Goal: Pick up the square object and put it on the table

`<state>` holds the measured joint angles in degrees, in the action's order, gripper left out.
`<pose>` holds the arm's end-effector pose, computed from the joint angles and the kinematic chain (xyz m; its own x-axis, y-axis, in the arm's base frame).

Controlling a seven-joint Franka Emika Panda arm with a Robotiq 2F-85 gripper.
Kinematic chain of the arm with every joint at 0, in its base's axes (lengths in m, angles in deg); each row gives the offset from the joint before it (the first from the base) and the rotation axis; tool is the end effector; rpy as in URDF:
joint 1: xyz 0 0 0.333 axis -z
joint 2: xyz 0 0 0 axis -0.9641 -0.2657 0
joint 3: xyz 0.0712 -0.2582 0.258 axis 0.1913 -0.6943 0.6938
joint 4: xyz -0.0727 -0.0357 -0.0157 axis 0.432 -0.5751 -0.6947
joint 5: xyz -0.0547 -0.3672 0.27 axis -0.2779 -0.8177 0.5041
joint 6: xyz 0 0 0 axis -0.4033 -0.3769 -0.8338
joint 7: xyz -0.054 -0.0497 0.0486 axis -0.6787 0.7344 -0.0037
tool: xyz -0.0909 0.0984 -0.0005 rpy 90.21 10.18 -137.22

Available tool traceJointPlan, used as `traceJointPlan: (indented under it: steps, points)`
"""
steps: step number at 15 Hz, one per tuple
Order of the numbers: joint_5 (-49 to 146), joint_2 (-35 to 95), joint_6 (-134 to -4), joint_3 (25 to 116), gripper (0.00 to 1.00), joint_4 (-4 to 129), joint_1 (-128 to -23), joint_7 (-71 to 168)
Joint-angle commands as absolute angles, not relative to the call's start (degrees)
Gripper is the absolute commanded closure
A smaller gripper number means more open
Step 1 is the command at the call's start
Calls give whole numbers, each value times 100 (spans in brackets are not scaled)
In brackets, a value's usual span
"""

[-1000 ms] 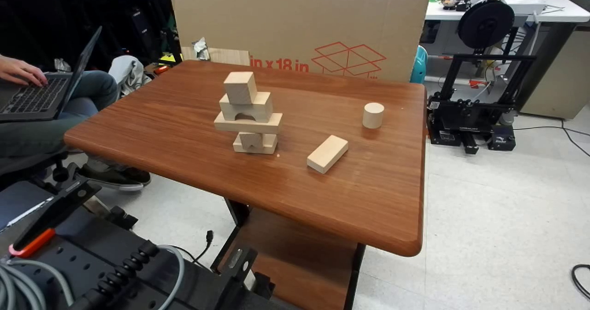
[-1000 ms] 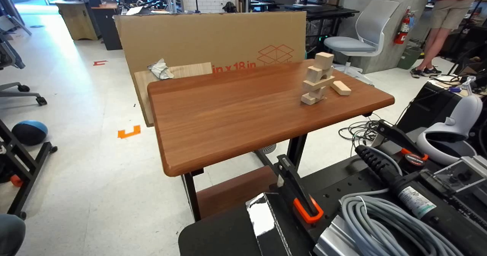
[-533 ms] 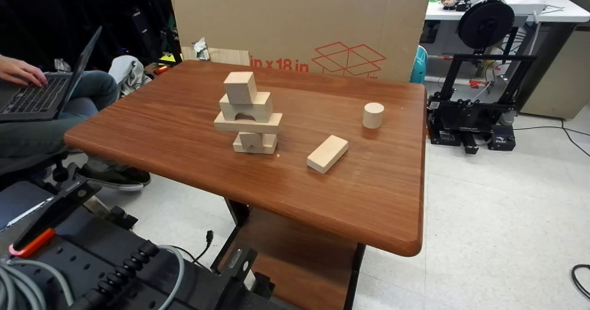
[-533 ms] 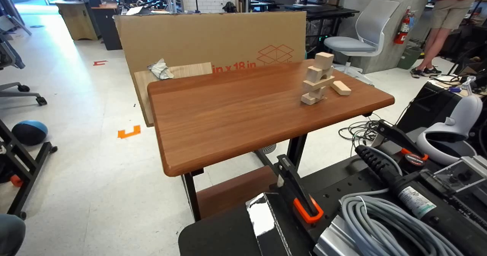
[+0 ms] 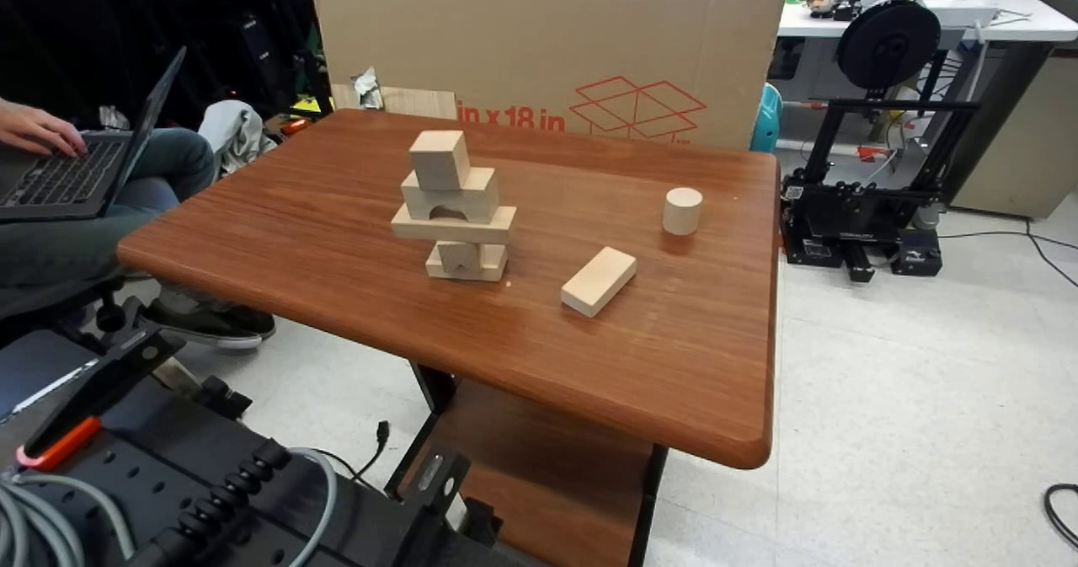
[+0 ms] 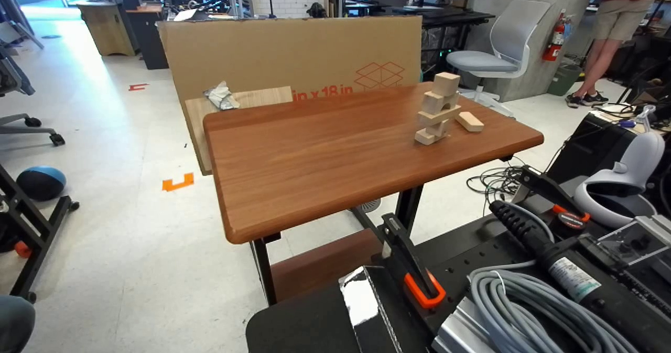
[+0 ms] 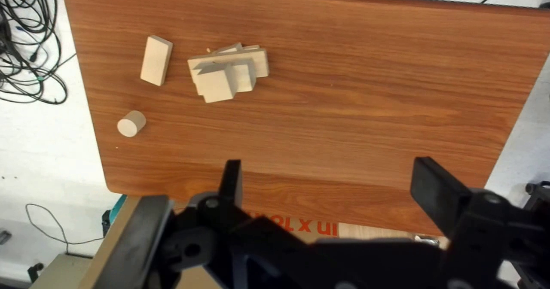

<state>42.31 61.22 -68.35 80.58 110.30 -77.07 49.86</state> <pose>0.5013 0.0678 0.4001 0.9769 0.1486 0.1533 0.1271 -0.9817 0.1416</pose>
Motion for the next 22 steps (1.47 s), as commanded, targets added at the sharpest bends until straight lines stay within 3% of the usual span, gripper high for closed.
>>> traceJointPlan:
  steps: [1, 11, 22]
  points:
    - [4461, 5941, -6684, 7651, 0, 10827, -7601, 4223]
    - [4965, 4424, -6809, 7378, 0, 10191, -7497, 3398]
    - [4783, 3881, -6765, 7249, 0, 10018, -7205, 3380]
